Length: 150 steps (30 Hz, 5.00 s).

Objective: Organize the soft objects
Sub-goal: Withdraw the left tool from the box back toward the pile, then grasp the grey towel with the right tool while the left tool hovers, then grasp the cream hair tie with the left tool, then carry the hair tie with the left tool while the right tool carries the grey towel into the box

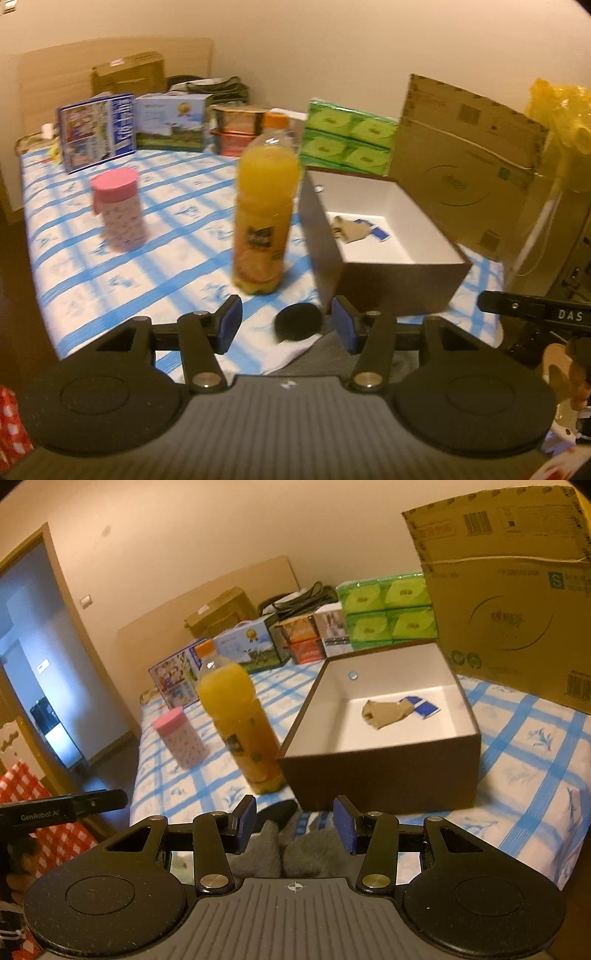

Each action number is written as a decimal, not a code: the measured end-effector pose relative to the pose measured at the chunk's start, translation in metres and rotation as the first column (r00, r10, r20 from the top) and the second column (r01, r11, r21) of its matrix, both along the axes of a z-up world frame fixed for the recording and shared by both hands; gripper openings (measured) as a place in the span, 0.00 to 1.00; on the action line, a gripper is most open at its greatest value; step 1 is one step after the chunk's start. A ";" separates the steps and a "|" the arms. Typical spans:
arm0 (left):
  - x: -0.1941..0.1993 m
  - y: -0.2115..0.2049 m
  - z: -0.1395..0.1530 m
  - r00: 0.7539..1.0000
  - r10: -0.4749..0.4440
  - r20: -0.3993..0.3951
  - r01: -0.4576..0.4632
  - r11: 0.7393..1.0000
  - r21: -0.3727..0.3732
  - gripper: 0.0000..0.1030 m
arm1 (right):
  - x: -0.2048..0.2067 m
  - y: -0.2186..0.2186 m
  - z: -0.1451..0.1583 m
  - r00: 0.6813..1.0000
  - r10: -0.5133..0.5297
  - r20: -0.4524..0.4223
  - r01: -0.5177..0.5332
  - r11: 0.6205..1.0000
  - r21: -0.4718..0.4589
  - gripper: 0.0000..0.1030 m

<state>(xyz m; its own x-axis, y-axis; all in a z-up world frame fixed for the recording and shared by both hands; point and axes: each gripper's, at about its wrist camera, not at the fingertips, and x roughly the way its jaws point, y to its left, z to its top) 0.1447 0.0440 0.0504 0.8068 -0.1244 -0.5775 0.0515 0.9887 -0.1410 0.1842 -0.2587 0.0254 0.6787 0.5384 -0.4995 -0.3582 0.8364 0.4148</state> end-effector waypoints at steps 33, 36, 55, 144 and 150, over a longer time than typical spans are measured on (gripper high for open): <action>-0.029 0.043 -0.088 0.969 0.120 -0.215 -0.119 0.993 0.017 0.49 | -0.045 0.145 -0.110 0.880 0.466 0.085 -0.328 0.729 -0.600 0.69; -0.028 0.043 -0.093 0.966 0.120 -0.228 -0.119 0.993 0.019 0.49 | -0.043 0.152 -0.124 0.865 0.497 0.072 -0.344 0.692 -0.635 0.53; -0.019 0.030 -0.094 0.972 0.067 -0.226 -0.064 0.998 0.018 0.49 | 0.017 -0.025 -0.043 0.991 -0.114 0.076 0.104 0.986 0.131 0.03; 0.063 -0.082 -0.057 0.973 -0.221 -0.072 0.226 0.970 0.084 0.17 | 0.044 -0.081 0.003 0.969 -0.182 0.164 0.169 0.981 0.089 0.13; 0.100 -0.094 -0.017 0.969 -0.247 0.022 0.244 0.965 0.097 0.17 | 0.084 -0.079 0.021 0.961 -0.160 0.224 0.147 0.986 0.075 0.13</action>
